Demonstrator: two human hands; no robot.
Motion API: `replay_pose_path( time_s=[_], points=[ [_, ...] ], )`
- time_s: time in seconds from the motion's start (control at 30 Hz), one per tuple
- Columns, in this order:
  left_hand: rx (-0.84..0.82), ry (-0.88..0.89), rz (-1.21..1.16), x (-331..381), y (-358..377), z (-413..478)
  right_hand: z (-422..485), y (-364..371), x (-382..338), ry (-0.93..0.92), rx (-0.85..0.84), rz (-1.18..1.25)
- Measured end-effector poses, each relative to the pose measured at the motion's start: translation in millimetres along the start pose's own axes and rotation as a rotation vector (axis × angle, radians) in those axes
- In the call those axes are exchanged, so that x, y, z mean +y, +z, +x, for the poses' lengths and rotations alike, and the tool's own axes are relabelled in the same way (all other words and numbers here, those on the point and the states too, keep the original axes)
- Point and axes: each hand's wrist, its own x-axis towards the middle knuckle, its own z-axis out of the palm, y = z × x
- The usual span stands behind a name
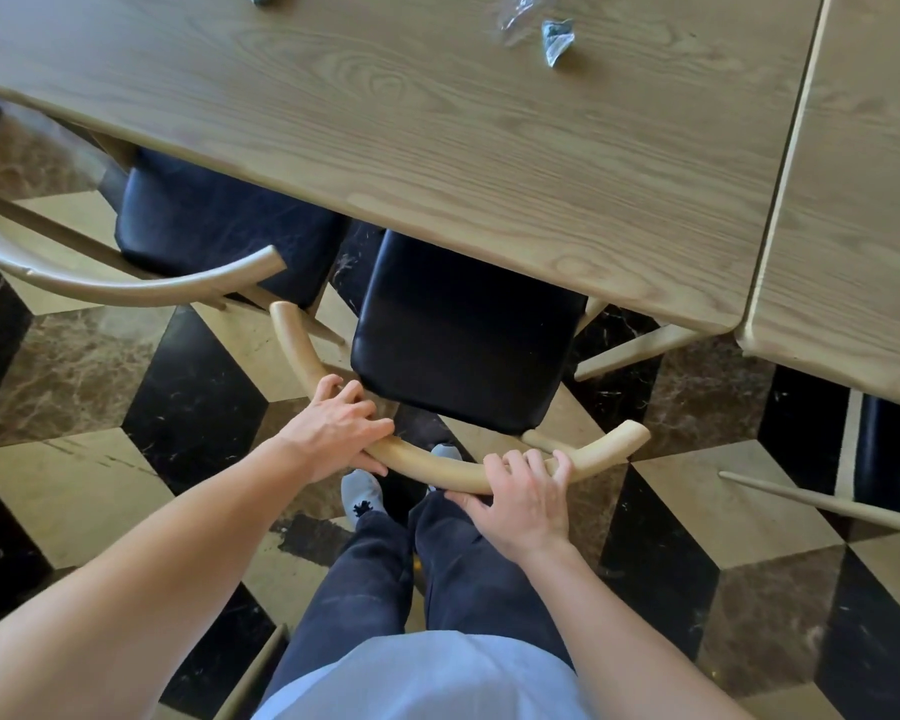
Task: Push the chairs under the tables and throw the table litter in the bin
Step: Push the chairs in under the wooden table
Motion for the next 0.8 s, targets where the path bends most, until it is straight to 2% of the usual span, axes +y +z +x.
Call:
replay_pose_path(
  time_s=[0.27, 0.57, 0.8],
  points=[
    [0.052, -0.003, 0.013, -16, -23, 29, 34, -15, 16, -0.015, 0.047, -0.021],
    [0.05, -0.08, -0.015, -9, -33, 46, 50, -32, 31, -0.009, -0.05, -0.018],
    [0.136, -0.138, -0.014, -2, -26, 38, 49, -39, 25, 0.002, -0.116, -0.043]
  ],
)
